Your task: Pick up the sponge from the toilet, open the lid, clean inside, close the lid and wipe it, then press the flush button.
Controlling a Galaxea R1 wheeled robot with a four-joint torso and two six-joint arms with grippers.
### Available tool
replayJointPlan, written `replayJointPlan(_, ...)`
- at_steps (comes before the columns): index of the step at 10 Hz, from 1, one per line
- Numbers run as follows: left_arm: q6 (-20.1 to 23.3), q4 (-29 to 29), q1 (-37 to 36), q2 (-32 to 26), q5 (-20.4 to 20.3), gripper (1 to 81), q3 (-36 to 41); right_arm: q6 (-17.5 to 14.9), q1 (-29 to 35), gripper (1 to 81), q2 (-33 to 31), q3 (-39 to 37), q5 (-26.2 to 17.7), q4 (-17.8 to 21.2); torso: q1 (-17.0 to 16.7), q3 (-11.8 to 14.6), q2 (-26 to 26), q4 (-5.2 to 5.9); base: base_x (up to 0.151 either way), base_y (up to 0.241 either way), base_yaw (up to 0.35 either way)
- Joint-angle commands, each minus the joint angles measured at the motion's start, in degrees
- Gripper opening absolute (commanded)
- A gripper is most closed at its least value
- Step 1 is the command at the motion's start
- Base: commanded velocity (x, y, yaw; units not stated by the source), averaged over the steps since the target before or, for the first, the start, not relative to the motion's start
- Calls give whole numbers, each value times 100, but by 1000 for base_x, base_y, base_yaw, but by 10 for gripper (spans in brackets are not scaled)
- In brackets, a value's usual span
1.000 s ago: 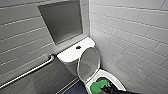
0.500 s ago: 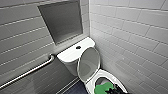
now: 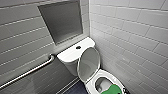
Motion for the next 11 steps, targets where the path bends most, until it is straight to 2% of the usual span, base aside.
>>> replayJointPlan(1,30,80,161,-13,444,811,55,-16,7,10,-626,528,-118,-218,0,0,0,0,0,0,0)
replayJointPlan(5,21,256,152,23,444,811,55,-7,-512,10,-1135,492,242,-165,0,0,0,0,0,0,0)
replayJointPlan(7,21,256,161,23,444,811,38,1,-662,10,-1609,833,461,-156,0,0,0,2,0,0,0)
replayJointPlan(9,21,265,143,23,443,811,29,-16,-364,10,-1831,1581,691,-226,0,0,0,2,0,0,0)
replayJointPlan(11,12,265,135,23,435,811,29,-16,303,10,-1612,2048,508,-226,0,0,0,2,0,0,0)
